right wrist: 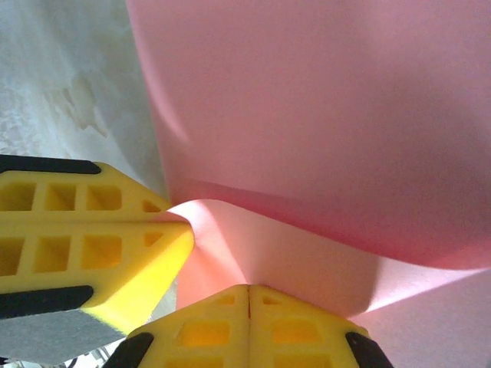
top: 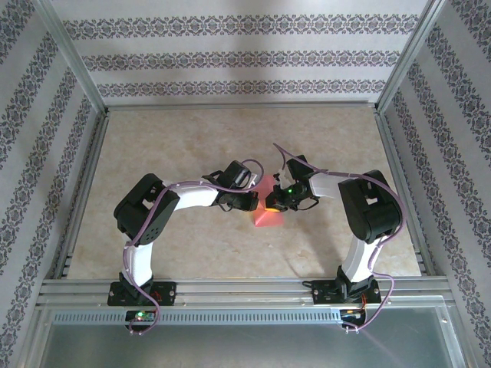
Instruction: Fold a paper plane with a square sheet of paper (fold left side to right side)
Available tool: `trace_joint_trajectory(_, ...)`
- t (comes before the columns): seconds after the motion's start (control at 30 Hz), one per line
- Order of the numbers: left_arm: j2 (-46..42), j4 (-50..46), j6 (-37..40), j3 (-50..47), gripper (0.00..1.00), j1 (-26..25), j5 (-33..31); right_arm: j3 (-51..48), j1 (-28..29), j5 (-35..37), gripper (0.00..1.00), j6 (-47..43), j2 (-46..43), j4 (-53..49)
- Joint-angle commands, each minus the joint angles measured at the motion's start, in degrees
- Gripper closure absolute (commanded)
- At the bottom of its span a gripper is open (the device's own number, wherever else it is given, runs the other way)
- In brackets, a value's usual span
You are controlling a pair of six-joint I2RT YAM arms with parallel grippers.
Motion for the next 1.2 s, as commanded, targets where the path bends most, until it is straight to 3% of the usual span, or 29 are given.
trace_joint_trajectory(0.0,1.53,-2.8,1.36,0.71,0.98,0.58,-0.98,0.53,0.43,1.9,1.0,-1.14,1.32,-2.37)
trace_joint_trajectory(0.47,-9.46,-4.24,-0.14,-0.41,0.75,1.6,-4.47,-0.09,0.34,2.52,1.0,-0.96,1.18,-2.48)
trace_joint_trajectory(0.6,-12.72,-7.48,-0.6,-0.98,0.75,1.64,-3.94,-0.07,0.34,2.45,1.0,-1.02,1.07,-2.47)
trace_joint_trajectory(0.73,-14.11,-7.36,-3.52,-3.1,0.79,0.69,0.57,0.17,0.35,2.43,1.0,-1.27,0.98,-2.55)
trace_joint_trajectory(0.93,-11.79,-2.62,-9.95,-5.63,0.84,-1.56,8.84,0.26,0.34,2.21,1.0,-1.44,1.02,-2.57)
trace_joint_trajectory(1.17,-7.53,1.4,-11.89,-5.9,0.87,-2.5,10.37,0.17,0.42,2.14,1.0,-1.49,1.16,-2.61)
